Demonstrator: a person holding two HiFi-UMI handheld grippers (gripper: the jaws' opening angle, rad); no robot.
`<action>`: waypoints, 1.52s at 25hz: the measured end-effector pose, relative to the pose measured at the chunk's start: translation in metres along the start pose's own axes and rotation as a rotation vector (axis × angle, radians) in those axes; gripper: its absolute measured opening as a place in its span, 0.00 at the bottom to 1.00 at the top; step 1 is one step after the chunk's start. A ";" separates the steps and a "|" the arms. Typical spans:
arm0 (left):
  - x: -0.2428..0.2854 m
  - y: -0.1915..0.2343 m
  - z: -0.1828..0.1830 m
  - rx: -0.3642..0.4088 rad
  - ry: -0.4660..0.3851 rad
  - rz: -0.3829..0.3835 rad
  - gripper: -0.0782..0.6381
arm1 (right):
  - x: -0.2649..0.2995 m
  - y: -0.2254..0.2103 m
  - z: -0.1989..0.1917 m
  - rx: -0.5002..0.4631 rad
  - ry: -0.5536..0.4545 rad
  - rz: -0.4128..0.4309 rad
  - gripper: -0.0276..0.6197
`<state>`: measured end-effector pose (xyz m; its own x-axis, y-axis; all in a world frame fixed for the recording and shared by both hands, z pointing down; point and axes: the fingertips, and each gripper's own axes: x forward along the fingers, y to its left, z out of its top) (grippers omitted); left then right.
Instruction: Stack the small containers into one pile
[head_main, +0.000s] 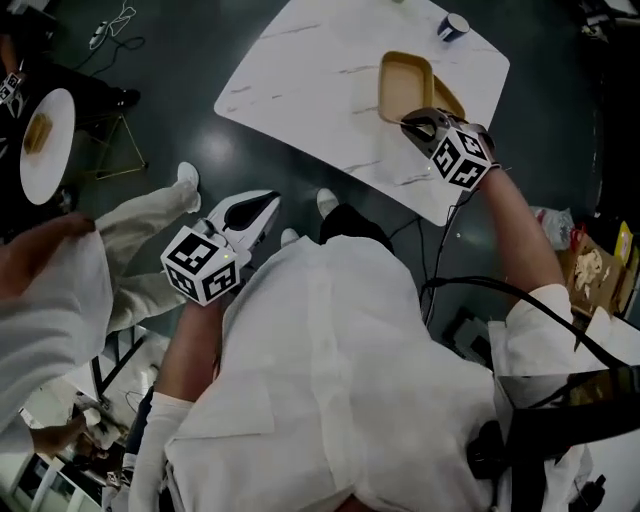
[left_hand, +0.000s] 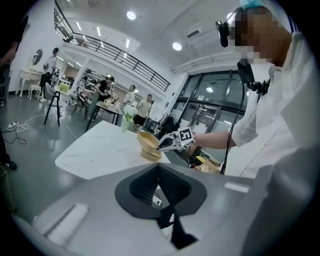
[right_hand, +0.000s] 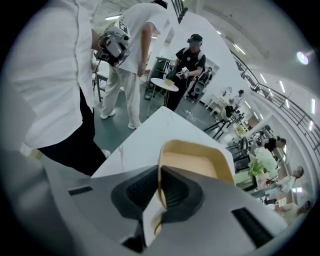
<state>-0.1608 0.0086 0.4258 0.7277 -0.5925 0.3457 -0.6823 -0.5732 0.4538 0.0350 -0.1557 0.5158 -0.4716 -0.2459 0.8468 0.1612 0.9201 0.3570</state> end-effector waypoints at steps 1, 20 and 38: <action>0.002 -0.002 -0.005 -0.003 0.009 -0.021 0.12 | -0.007 0.006 -0.006 0.000 0.017 0.001 0.07; 0.140 -0.079 0.015 -0.050 -0.049 0.044 0.12 | -0.056 0.020 -0.144 -0.332 -0.007 0.222 0.07; 0.197 -0.117 0.007 -0.132 -0.019 0.263 0.12 | -0.025 0.010 -0.193 -0.624 -0.184 0.388 0.07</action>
<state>0.0620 -0.0452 0.4358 0.5247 -0.7224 0.4504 -0.8312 -0.3204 0.4543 0.2154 -0.1994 0.5744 -0.4093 0.1659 0.8972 0.7800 0.5738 0.2498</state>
